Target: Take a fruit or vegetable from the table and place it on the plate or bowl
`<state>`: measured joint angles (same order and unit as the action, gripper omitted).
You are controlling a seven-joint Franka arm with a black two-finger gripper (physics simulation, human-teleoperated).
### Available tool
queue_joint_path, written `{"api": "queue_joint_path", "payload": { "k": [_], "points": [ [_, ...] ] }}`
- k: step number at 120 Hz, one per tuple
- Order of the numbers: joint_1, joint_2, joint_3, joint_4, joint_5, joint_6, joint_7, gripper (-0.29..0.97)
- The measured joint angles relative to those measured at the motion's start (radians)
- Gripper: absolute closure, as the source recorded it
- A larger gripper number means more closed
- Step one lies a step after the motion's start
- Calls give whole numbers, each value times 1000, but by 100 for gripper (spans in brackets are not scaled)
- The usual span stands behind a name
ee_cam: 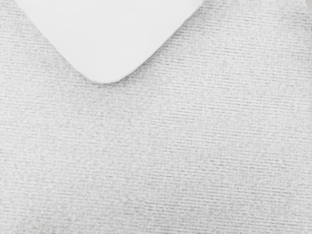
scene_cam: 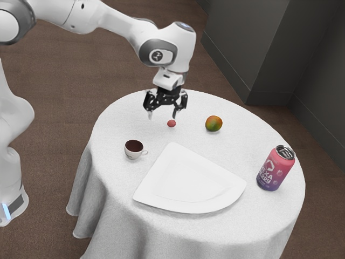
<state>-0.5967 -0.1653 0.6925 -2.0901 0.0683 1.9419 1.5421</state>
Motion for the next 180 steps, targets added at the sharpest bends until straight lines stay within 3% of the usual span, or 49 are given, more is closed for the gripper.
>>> {"api": "queue_joint_path", "payload": {
  "k": [48,74,180],
  "points": [
    [-4,22,-1,2,0,69,-10,0],
    [22,31,62,-1,15,92,-15,0],
    [20,52,107,-19,24,142,-24,0]
  ]
}}
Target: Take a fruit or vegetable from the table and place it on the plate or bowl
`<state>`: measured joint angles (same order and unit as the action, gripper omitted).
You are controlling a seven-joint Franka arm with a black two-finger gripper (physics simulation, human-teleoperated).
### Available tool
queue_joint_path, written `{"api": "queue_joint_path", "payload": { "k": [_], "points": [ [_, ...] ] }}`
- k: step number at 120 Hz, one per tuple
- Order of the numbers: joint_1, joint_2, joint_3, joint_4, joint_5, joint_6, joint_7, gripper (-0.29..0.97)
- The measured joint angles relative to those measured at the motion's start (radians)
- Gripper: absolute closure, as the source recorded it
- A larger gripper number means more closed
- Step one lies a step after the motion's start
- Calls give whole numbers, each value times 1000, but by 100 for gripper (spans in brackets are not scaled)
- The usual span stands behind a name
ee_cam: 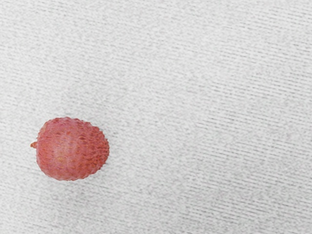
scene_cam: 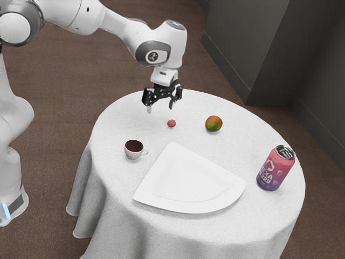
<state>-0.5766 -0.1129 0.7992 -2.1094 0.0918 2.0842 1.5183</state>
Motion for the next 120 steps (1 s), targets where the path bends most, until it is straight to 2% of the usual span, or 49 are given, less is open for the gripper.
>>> {"api": "queue_joint_path", "payload": {
  "k": [42,59,70,77,83,96,120],
  "points": [
    [-20,-3,-5,-8,-8,37,-1,0],
    [-28,-70,-15,-10,-6,37,-2,0],
    [6,-171,-108,-49,47,36,-15,0],
    [83,-192,-223,-82,66,40,-25,0],
    [118,-197,-269,-99,74,47,-33,0],
    [140,-193,-295,-112,84,58,-47,0],
    [182,-189,-283,-115,97,68,-67,0]
  ]
}}
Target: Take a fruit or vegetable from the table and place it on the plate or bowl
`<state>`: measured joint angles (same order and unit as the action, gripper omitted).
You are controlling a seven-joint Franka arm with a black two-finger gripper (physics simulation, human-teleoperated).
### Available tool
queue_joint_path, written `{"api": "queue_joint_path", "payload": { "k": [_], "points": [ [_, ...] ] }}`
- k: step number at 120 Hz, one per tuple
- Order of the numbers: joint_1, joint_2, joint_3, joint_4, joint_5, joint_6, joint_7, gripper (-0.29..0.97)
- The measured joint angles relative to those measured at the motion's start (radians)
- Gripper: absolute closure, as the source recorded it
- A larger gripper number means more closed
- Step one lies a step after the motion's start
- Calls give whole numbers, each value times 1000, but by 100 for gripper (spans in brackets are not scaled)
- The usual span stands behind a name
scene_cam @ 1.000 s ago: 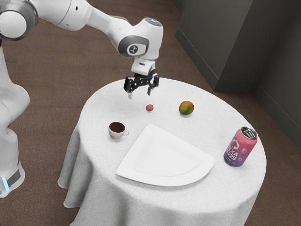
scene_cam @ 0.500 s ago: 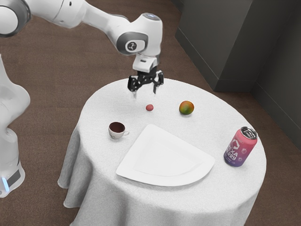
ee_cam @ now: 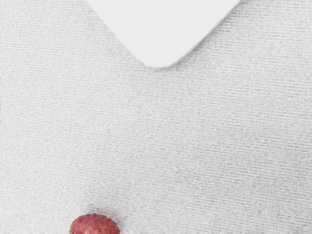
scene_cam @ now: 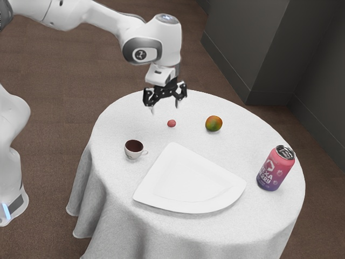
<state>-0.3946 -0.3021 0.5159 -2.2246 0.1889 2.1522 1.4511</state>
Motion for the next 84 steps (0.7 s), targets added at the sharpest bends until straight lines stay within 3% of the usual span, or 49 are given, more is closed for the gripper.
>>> {"api": "queue_joint_path", "payload": {
  "k": [32,84],
  "points": [
    [8,75,28,1,1,8,-18,0],
    [2,98,78,3,-6,28,-32,1]
  ]
}}
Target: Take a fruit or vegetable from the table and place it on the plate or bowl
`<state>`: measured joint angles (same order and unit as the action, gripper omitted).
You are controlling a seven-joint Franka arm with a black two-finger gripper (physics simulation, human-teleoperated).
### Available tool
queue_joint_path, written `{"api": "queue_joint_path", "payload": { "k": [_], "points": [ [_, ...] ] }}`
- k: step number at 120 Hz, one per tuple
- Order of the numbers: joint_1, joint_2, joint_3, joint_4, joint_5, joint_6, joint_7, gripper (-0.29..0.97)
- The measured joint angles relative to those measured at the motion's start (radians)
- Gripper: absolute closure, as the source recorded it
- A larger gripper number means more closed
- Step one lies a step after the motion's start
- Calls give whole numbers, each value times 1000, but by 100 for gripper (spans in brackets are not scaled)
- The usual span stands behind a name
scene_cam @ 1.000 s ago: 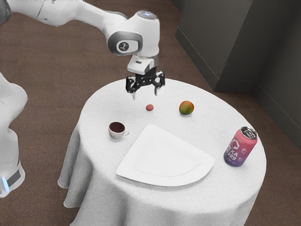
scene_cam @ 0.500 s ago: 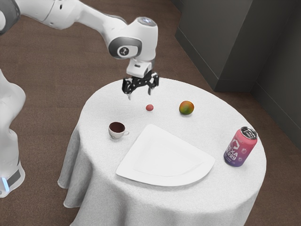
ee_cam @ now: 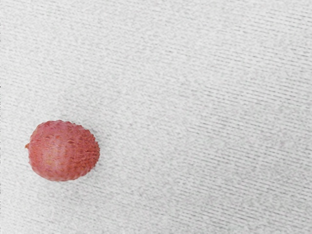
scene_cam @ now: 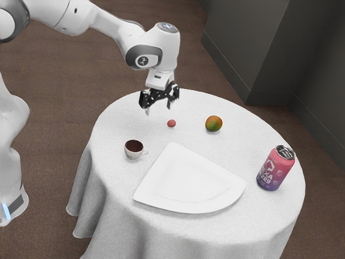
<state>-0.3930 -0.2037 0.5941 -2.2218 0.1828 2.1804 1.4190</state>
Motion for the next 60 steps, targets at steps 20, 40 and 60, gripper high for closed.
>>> {"api": "queue_joint_path", "payload": {
  "k": [20,40,60],
  "points": [
    [-5,17,1,2,0,11,-1,1],
    [-10,29,1,7,0,18,-2,1],
    [-3,36,2,8,-1,26,-2,1]
  ]
}}
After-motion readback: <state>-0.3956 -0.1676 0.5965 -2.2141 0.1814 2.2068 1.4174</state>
